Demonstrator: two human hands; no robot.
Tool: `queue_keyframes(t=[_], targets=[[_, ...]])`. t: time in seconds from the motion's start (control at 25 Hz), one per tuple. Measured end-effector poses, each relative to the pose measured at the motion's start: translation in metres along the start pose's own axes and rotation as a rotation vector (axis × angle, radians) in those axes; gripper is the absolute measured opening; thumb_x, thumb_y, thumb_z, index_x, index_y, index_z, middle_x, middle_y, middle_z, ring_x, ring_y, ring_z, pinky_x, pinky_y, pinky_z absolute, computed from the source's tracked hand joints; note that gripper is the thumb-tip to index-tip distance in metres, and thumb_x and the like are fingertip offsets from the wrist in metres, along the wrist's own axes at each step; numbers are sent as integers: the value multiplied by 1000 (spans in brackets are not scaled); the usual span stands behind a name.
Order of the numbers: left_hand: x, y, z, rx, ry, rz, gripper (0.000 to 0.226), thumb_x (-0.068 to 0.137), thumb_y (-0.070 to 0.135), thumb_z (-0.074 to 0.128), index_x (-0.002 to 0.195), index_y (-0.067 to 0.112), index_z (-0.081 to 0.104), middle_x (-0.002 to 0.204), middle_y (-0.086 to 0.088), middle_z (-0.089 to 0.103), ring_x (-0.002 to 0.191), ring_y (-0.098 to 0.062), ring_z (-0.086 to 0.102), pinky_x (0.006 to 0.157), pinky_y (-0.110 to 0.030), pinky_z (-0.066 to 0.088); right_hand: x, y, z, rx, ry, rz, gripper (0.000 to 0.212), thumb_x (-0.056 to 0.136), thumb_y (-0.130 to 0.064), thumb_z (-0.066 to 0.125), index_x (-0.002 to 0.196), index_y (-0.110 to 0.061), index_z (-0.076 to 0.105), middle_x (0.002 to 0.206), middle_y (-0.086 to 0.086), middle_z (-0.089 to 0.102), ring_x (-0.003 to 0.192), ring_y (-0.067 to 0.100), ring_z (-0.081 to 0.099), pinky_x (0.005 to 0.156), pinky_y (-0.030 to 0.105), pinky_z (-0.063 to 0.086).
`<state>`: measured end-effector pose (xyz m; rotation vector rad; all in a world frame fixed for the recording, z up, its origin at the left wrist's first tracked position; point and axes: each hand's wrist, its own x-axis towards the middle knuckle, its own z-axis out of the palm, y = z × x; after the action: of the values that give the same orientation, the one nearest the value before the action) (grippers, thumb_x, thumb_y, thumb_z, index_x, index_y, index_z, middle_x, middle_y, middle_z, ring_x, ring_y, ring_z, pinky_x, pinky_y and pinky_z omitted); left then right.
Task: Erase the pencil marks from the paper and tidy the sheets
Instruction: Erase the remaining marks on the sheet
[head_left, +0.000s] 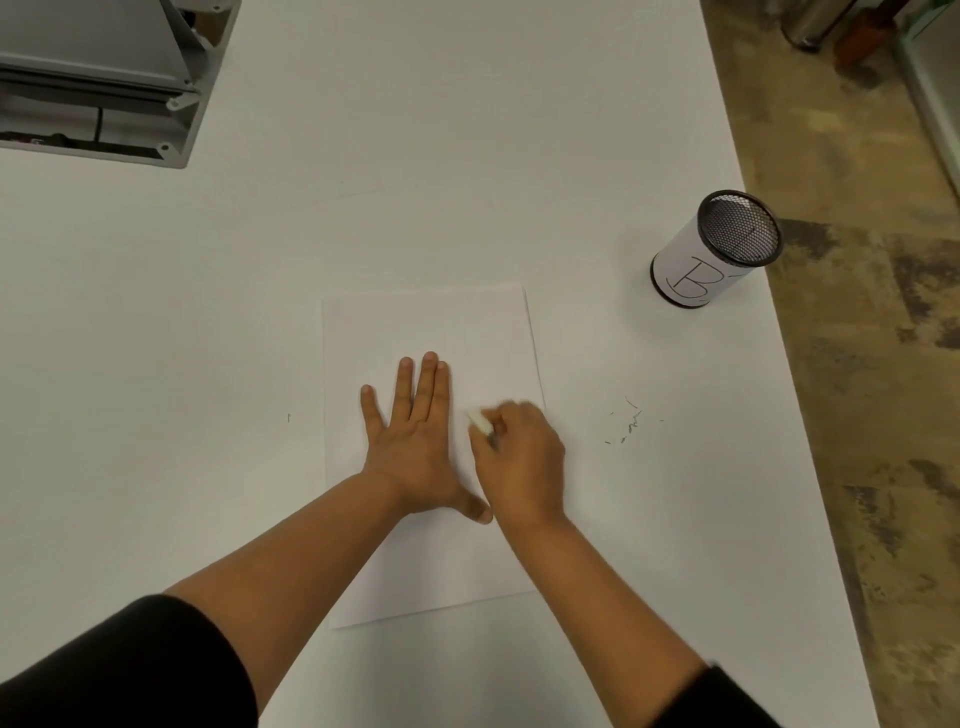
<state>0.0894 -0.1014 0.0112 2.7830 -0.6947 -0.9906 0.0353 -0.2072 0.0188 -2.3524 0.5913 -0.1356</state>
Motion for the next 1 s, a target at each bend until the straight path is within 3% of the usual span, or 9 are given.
queue_keyframes(t=[0.2, 0.4, 0.52, 0.6, 0.68, 0.76, 0.88, 1.0], targets=[[-4, -2, -2, -27, 10, 12, 154, 45, 82, 66, 130, 14, -43, 140, -1, -48, 128, -24, -46, 103, -56, -24, -22, 28, -15, 67, 142, 194, 12, 79, -17, 71, 75, -12, 60, 71, 1, 57, 56, 5, 49, 54, 13, 40], [-8, -2, -1, -69, 61, 27, 152, 46, 81, 66, 129, 15, -43, 144, -4, -44, 130, -23, -43, 105, -55, -24, -52, 34, -17, 84, 157, 229, 18, 77, -14, 72, 70, -15, 56, 68, -1, 54, 52, 7, 49, 50, 12, 40], [-23, -5, 4, -116, 168, 55, 146, 45, 90, 51, 131, 18, -42, 142, 0, -46, 131, -20, -43, 107, -55, -25, -51, 38, -18, 83, 165, 227, 20, 76, -13, 72, 68, -17, 54, 67, -3, 53, 51, 7, 47, 48, 10, 39], [-41, -13, 9, -196, 252, -9, 142, 39, 97, 32, 133, 19, -41, 142, 4, -46, 132, -14, -42, 103, -48, -33, -50, 36, -20, 97, 163, 202, 21, 76, -12, 72, 68, -18, 54, 68, -3, 53, 52, 7, 48, 49, 9, 40], [-57, -27, 12, -281, 266, -157, 143, 32, 99, 25, 129, 20, -45, 138, 5, -51, 129, -13, -46, 97, -44, -37, -53, 31, -20, 136, 150, 137, 20, 76, -12, 73, 70, -19, 55, 69, -3, 54, 53, 9, 48, 52, 10, 42], [-65, -42, 17, -278, 227, -256, 146, 25, 101, 21, 123, 18, -49, 133, 3, -54, 125, -17, -49, 100, -49, -30, -58, 18, -14, 170, 101, 63, 19, 76, -12, 72, 71, -20, 56, 69, -6, 53, 58, 11, 50, 52, 10, 42], [-64, -46, 24, -217, 159, -264, 155, 15, 102, 15, 124, 11, -48, 138, -6, -49, 127, -22, -46, 104, -56, -22, -65, -4, 5, 155, -25, -35, 13, 77, -13, 72, 76, -18, 60, 69, -13, 48, 60, 5, 50, 54, 7, 40], [-62, -42, 26, -153, 134, -289, 159, 28, 99, 35, 133, 5, -40, 146, -12, -40, 133, -24, -39, 105, -57, -21, -52, -15, 21, 76, -91, -104, 9, 76, -11, 71, 78, -12, 63, 71, -7, 50, 57, 4, 48, 54, 6, 37]])
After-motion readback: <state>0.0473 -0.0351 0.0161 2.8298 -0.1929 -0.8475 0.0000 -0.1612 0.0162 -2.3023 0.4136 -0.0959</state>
